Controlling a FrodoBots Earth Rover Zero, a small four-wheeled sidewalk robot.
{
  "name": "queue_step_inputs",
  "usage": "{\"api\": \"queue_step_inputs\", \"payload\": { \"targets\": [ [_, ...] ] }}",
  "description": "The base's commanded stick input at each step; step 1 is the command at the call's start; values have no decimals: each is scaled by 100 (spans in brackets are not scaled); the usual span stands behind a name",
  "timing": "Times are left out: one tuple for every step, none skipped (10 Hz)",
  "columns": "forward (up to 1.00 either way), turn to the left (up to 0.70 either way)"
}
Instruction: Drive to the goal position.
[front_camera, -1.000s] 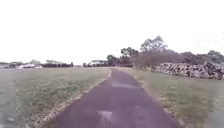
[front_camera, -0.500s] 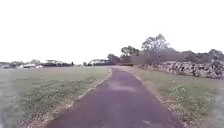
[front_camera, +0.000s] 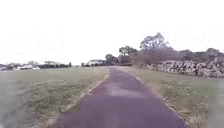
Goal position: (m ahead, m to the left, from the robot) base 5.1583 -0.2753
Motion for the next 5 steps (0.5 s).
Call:
{"api": "queue_step_inputs", "payload": {
  "targets": [
    [85,-4],
    [85,0],
    [85,0],
    [85,0],
    [85,0]
  ]
}}
